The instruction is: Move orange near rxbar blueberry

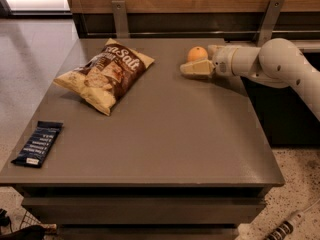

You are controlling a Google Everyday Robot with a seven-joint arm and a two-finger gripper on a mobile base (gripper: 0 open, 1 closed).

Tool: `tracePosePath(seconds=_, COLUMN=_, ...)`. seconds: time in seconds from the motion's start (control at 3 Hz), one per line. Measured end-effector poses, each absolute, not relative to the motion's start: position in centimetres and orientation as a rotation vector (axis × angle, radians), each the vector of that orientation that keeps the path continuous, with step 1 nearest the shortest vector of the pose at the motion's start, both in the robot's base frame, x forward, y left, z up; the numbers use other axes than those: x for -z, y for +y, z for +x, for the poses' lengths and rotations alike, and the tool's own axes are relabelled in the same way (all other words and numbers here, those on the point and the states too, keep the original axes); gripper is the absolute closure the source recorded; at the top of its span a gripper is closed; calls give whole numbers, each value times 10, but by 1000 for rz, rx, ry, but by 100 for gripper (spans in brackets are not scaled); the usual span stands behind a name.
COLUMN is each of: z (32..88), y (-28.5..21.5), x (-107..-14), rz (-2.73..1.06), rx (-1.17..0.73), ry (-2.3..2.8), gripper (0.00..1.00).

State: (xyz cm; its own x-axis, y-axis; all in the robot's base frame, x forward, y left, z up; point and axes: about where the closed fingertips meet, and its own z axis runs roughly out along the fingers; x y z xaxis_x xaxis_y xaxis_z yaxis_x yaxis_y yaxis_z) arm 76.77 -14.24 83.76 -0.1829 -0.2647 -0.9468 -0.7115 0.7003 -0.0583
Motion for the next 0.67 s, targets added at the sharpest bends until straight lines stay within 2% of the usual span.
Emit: tracePosePath(seconds=0.67, z=768, y=-137, x=-837, rz=-786, rx=-489, ry=1755, gripper=61)
